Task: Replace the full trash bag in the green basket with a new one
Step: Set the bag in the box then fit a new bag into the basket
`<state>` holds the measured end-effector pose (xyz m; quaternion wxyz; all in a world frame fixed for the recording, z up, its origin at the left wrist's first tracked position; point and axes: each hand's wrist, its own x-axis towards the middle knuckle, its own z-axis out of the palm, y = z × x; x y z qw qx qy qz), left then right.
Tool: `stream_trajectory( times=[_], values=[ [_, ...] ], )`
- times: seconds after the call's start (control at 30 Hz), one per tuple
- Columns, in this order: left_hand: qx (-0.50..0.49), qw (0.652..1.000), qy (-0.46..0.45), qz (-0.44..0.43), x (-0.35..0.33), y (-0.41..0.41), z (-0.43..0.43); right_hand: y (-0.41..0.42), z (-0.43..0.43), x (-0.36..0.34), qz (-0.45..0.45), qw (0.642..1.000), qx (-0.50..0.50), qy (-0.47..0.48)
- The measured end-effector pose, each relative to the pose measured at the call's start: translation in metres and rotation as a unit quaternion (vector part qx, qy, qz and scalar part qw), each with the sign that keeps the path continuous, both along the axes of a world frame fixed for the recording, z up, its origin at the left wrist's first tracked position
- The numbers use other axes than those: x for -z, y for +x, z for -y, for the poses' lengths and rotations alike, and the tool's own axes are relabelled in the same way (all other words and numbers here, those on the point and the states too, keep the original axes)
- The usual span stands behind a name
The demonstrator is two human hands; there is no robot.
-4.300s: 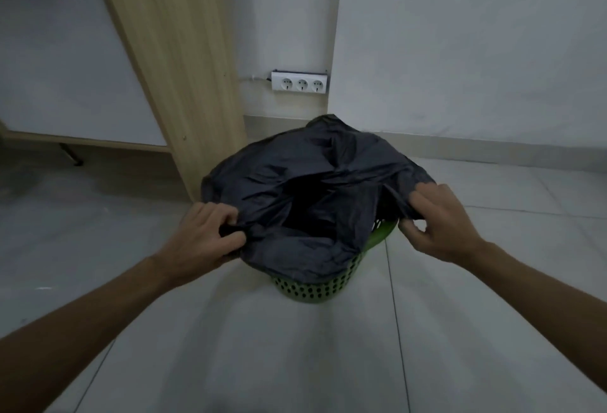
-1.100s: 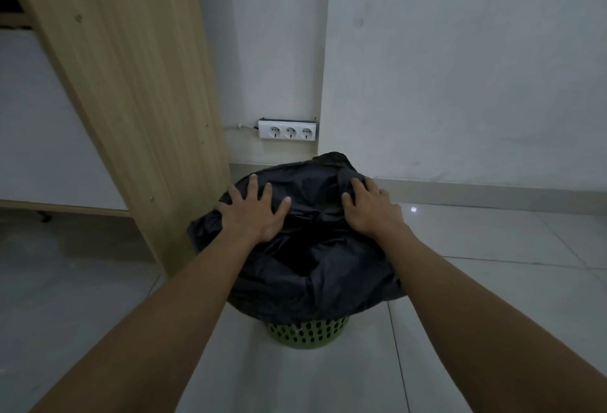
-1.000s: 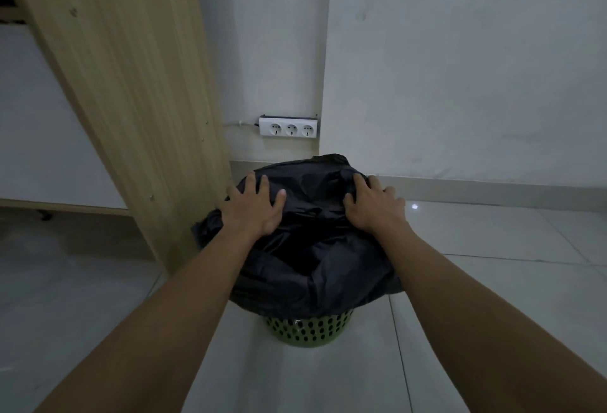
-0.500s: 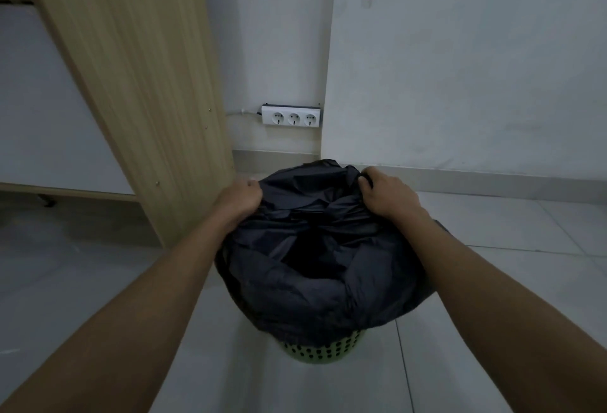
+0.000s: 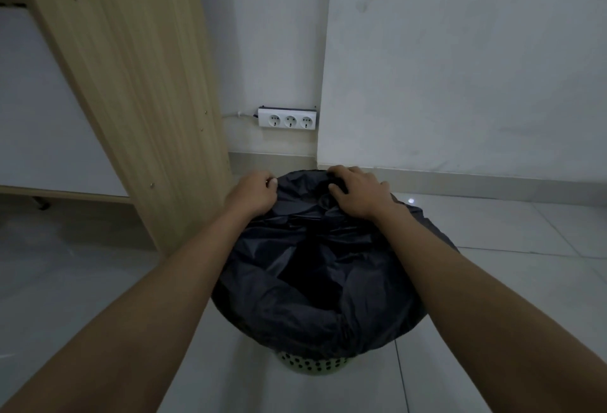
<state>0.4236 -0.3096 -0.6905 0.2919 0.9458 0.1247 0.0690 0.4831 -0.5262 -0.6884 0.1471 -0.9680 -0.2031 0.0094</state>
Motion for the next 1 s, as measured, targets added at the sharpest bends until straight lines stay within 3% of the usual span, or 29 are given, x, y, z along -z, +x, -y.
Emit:
stream_trajectory(
  times=[0.07,0.17,0.3,0.4,0.53,0.63,0.73,0.83,0.93,1.0],
  values=[
    [-0.014,1.000,-0.011,-0.017,-0.005,0.004,0.000,0.004,-0.001,0.002,0.010,1.000,0.007,0.003],
    [-0.038,0.993,-0.102,-0.054,-0.009,0.012,0.000,0.015,-0.004,0.001,-0.009,1.000,0.004,-0.001],
    [-0.087,0.943,-0.276,-0.166,-0.006,0.019,-0.004,0.029,-0.010,0.005,-0.051,0.999,0.001,0.007],
    [-0.092,0.921,-0.296,-0.238,-0.003,0.017,-0.013,0.034,-0.009,0.004,-0.077,0.997,0.026,-0.011],
    [-0.113,0.908,-0.337,-0.223,0.003,0.010,-0.025,0.034,0.000,-0.003,-0.137,0.989,0.046,-0.011],
    [-0.133,0.908,-0.331,-0.219,0.011,0.003,-0.031,0.029,0.007,-0.001,-0.116,0.992,0.056,-0.001],
    [-0.156,0.936,-0.265,-0.170,0.016,0.002,-0.037,0.017,0.010,0.001,0.013,0.998,0.051,0.019],
    [-0.175,0.984,-0.042,-0.014,0.004,-0.007,-0.028,0.005,0.010,-0.008,0.114,0.993,0.011,-0.004],
    [-0.028,0.977,0.154,0.142,-0.008,-0.031,0.003,-0.018,0.001,-0.015,0.137,0.989,-0.052,-0.019],
    [0.097,0.958,0.249,0.104,-0.004,-0.051,0.031,-0.040,-0.007,-0.011,0.158,0.980,-0.105,-0.051]
  ],
)
